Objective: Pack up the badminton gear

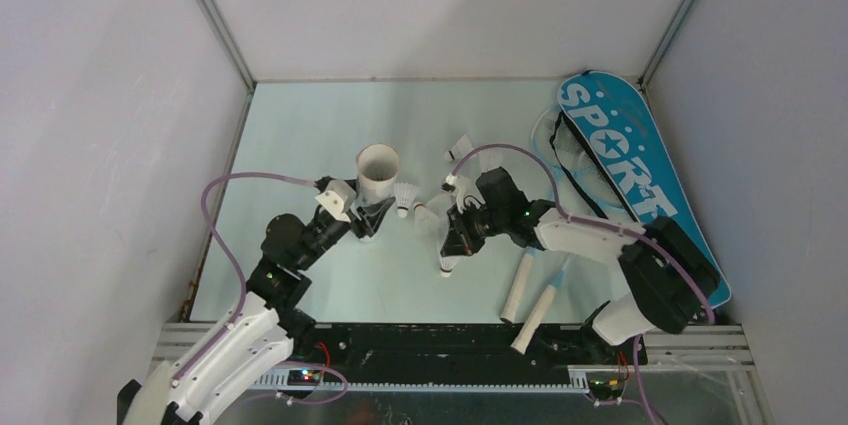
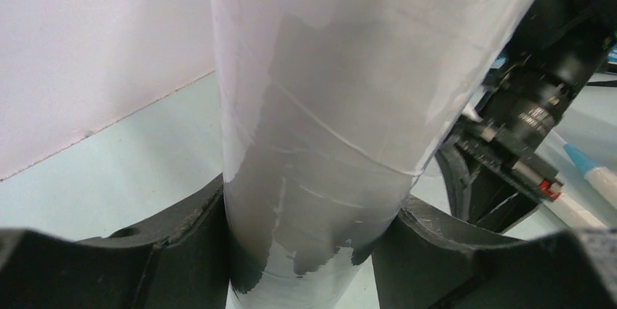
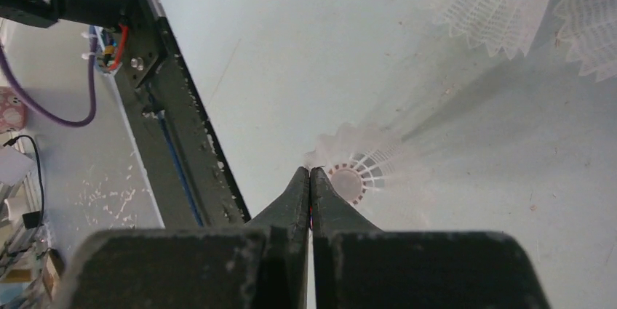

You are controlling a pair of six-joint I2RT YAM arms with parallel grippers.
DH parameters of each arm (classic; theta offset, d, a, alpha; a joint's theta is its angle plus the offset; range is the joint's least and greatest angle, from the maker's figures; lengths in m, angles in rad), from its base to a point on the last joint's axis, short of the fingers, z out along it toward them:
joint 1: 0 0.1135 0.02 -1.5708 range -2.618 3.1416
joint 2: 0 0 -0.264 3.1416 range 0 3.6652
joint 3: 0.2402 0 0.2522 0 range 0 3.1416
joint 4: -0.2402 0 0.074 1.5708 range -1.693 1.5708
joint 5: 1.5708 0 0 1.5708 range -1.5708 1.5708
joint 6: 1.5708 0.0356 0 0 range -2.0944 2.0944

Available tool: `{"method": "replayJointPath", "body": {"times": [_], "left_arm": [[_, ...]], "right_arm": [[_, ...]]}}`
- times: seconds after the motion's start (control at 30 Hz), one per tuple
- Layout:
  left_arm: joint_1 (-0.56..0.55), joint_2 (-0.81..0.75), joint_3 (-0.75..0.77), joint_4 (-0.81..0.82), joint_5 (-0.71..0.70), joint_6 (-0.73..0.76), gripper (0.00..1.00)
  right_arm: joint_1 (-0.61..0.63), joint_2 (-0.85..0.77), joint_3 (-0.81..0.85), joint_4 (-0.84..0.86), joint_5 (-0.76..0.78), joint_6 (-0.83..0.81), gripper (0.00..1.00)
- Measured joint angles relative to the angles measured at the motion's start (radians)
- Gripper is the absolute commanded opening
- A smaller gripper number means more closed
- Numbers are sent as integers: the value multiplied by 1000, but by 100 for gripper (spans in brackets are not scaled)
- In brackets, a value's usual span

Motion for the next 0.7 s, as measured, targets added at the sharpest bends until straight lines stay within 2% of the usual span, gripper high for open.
{"method": "replayJointPath", "body": {"times": [0.17,0.33,0.53,0.7], "left_arm": [[0,6,2,1,2,0,61],[1,14,4,5,20,8,61],[1,33,12,5,61,18,62],[1,82,47,-13,100,34,62]], "right_arm": [[16,-182,0,-76,58,-27,0],[18,-432,0,-135,217,-94,0],[17,-665,5,20,409,-196,0],[17,-643,119,131,421,-299,0]]}}
